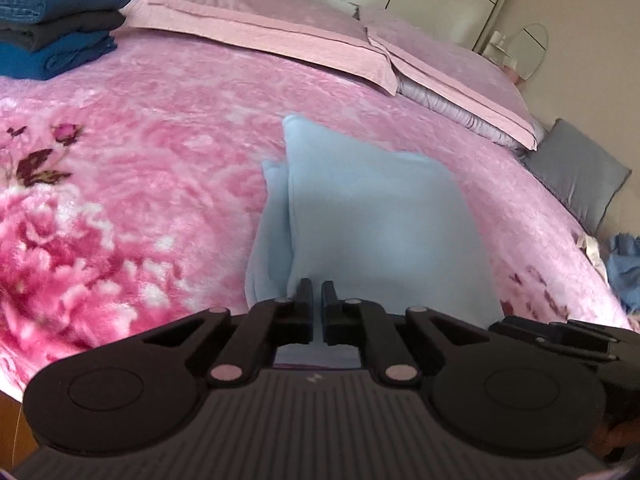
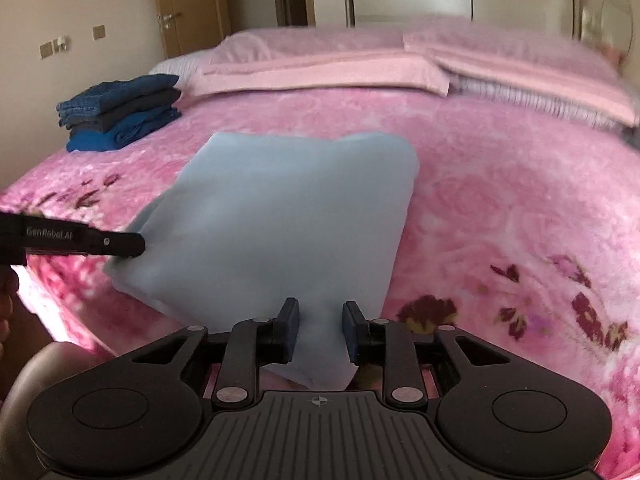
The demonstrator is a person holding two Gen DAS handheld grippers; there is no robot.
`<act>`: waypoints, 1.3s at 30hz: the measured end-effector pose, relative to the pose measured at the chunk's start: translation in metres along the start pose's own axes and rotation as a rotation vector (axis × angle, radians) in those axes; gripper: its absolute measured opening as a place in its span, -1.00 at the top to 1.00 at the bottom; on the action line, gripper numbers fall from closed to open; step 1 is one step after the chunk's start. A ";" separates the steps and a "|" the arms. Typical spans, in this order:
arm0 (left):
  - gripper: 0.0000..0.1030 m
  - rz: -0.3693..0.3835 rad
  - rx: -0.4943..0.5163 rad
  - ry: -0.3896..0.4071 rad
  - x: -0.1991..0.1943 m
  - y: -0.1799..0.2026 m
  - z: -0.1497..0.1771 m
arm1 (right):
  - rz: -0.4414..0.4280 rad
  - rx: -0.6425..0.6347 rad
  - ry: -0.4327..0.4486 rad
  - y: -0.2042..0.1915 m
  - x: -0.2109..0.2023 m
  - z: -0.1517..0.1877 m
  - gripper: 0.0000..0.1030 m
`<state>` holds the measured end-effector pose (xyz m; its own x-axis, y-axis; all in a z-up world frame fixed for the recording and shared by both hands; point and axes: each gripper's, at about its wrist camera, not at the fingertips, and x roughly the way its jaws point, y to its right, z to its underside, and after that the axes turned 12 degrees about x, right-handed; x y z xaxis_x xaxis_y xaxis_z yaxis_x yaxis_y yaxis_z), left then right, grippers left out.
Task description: Fold clothes
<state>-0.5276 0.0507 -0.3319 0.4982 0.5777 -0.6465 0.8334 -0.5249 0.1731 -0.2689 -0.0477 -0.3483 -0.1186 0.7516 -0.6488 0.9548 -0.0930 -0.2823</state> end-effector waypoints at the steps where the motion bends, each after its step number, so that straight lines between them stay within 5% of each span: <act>1: 0.90 -0.001 0.014 0.005 -0.003 0.000 -0.006 | -0.024 0.036 -0.007 0.007 -0.003 -0.007 0.51; 6: 0.87 -0.019 0.090 0.053 0.011 -0.005 -0.051 | -0.002 0.082 0.048 0.030 0.004 -0.058 0.51; 13: 0.87 -0.016 0.175 -0.022 0.091 -0.014 -0.120 | 0.045 0.243 -0.024 0.040 0.062 -0.123 0.51; 19: 0.84 -0.050 0.212 -0.121 0.144 -0.020 -0.108 | 0.142 0.217 -0.080 0.027 0.100 -0.125 0.51; 31: 0.84 -0.078 0.200 -0.033 0.071 0.002 -0.100 | 0.165 0.157 -0.055 -0.006 0.042 -0.100 0.51; 39: 0.84 -0.068 0.170 -0.077 0.034 0.015 -0.055 | 0.135 0.139 -0.067 -0.034 0.000 -0.066 0.51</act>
<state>-0.4850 0.0965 -0.3100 0.4167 0.5698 -0.7083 0.8090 -0.5878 0.0031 -0.2831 -0.0018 -0.2917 -0.0146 0.6813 -0.7318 0.9172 -0.2823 -0.2812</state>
